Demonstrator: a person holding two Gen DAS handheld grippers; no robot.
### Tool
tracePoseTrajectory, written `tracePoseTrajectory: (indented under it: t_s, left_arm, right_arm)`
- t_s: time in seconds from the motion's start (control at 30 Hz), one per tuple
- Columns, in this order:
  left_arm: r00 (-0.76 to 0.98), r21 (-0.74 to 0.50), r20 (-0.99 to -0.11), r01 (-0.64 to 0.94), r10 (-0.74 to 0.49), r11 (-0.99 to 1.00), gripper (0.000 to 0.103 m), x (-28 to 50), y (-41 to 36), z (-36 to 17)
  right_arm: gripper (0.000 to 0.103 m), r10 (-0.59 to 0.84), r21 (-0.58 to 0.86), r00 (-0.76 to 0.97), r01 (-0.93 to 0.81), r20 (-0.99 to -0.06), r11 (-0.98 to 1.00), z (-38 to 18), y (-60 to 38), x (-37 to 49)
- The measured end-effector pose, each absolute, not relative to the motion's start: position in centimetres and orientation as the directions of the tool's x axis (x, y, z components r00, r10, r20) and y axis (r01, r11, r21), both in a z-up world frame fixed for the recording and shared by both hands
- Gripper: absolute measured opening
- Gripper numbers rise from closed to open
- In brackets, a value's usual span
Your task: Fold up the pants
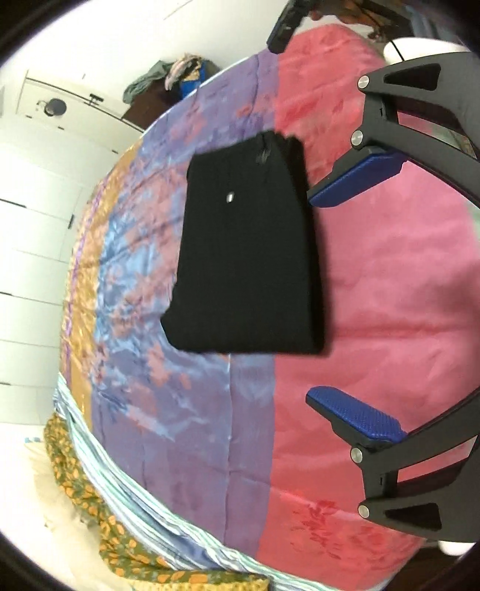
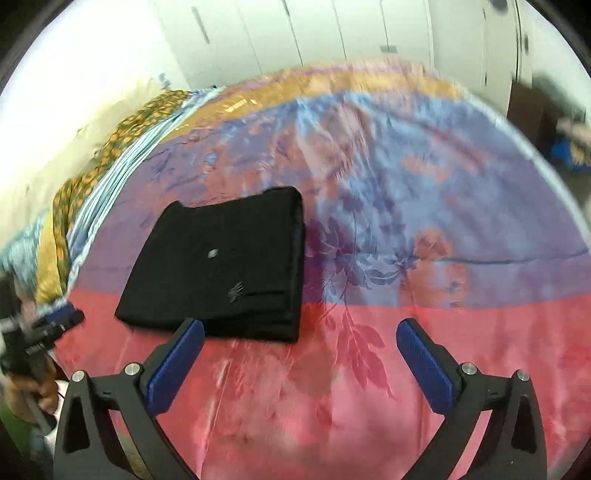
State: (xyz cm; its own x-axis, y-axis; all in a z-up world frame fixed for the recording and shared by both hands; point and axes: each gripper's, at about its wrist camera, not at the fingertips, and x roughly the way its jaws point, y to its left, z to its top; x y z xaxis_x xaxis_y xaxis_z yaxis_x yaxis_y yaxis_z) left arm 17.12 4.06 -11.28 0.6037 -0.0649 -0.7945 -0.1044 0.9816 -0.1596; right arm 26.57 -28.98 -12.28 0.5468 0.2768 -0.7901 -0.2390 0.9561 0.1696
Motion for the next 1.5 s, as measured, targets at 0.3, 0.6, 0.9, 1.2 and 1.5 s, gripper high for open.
tracePoseTrajectory:
  t_s: [0.3, 0.6, 0.9, 1.2, 1.5]
  left_arm:
    - [0.652, -0.095, -0.758, -0.123, 0.008, 0.988, 0.098, 15.2, 0.0, -7.2]
    - [0.671, -0.026, -0.737, -0.148, 0.081, 0.989, 0.099, 13.7, -0.9, -6.0]
    - [0.754, 0.049, -0.64, -0.151, 0.147, 0.987, 0.102, 9.8, -1.6, -4.1]
    - [0.796, 0.105, -0.591, -0.083, 0.13, 0.991, 0.103, 5.7, -3.6, -3.2]
    - [0.76, 0.074, -0.64, -0.087, 0.114, 0.993, 0.103, 5.9, -3.7, -2.6]
  right_arm:
    - [0.103, 0.202, 0.106, 0.629, -0.188, -0.75, 0.977, -9.3, -25.9, 17.7]
    - [0.103, 0.206, 0.066, 0.65, -0.234, -0.731, 0.97, -6.2, -23.3, 15.0]
    - [0.103, 0.154, -0.04, 0.694, -0.255, -0.704, 0.966, -5.0, -21.3, 12.8]
    - [0.103, 0.155, -0.065, 0.735, -0.262, -0.66, 0.963, -4.1, -20.7, 9.5]
    - [0.103, 0.136, -0.067, 0.727, -0.244, -0.673, 0.967, -4.2, -20.8, 8.3]
